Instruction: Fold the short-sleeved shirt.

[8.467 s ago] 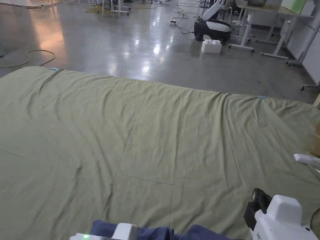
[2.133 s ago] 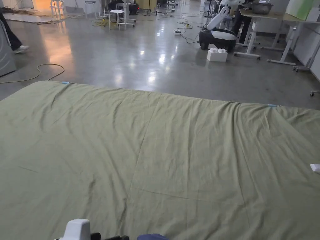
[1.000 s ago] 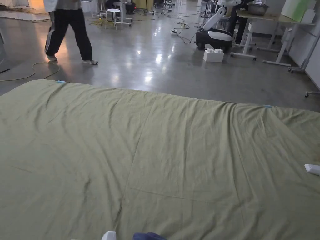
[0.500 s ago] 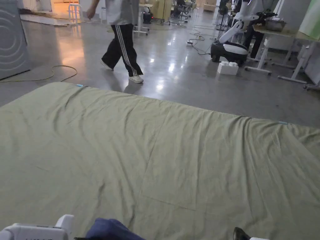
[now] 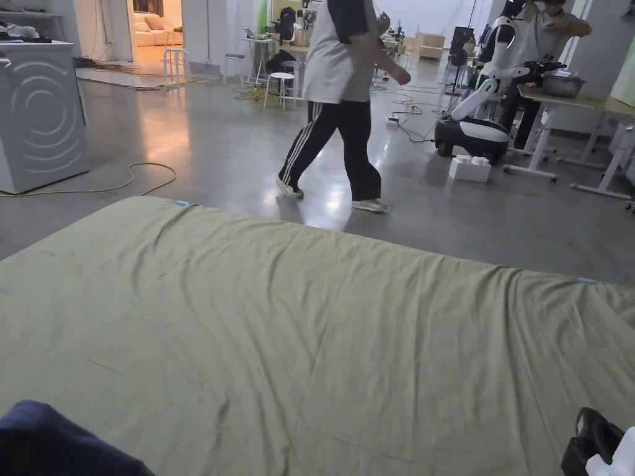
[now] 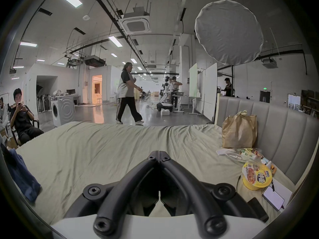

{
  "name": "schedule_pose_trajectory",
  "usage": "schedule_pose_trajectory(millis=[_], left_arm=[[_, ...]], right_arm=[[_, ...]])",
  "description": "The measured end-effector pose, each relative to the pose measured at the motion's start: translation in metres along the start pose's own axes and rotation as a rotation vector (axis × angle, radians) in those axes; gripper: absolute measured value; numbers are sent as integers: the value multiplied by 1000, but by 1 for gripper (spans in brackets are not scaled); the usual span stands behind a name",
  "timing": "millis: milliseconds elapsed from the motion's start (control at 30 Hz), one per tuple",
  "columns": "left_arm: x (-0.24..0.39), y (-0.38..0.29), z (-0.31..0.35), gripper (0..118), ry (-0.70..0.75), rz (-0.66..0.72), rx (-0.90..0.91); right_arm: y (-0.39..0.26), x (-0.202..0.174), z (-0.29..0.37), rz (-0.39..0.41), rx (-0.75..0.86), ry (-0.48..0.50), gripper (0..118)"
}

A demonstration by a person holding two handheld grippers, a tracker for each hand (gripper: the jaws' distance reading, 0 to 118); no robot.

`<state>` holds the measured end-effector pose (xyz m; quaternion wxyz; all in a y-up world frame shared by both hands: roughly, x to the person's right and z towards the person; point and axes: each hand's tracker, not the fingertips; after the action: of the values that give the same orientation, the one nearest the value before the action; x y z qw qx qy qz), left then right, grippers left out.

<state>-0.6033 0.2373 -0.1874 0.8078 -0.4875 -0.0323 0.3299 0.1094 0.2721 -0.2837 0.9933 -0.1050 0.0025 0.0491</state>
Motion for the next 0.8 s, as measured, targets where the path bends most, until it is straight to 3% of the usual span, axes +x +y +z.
schedule_pose_trajectory(millis=[467,600,667,700,800], left_arm=[[-21,26,38,26,365,16,74],[-16,26,31,40,417,-22,74],[-11,26,32,61,472,-65,123],[-7,26,35,66,488,-82,164],[-3,33,43,67,541,-73,216]], right_arm=[[-28,6,3,-42,-46,1,0],[-30,6,3,-39,-48,6,0],[-30,5,1,-40,-52,10,0],[-30,5,0,-39,-53,13,0],[-30,5,1,-39,-54,19,0]])
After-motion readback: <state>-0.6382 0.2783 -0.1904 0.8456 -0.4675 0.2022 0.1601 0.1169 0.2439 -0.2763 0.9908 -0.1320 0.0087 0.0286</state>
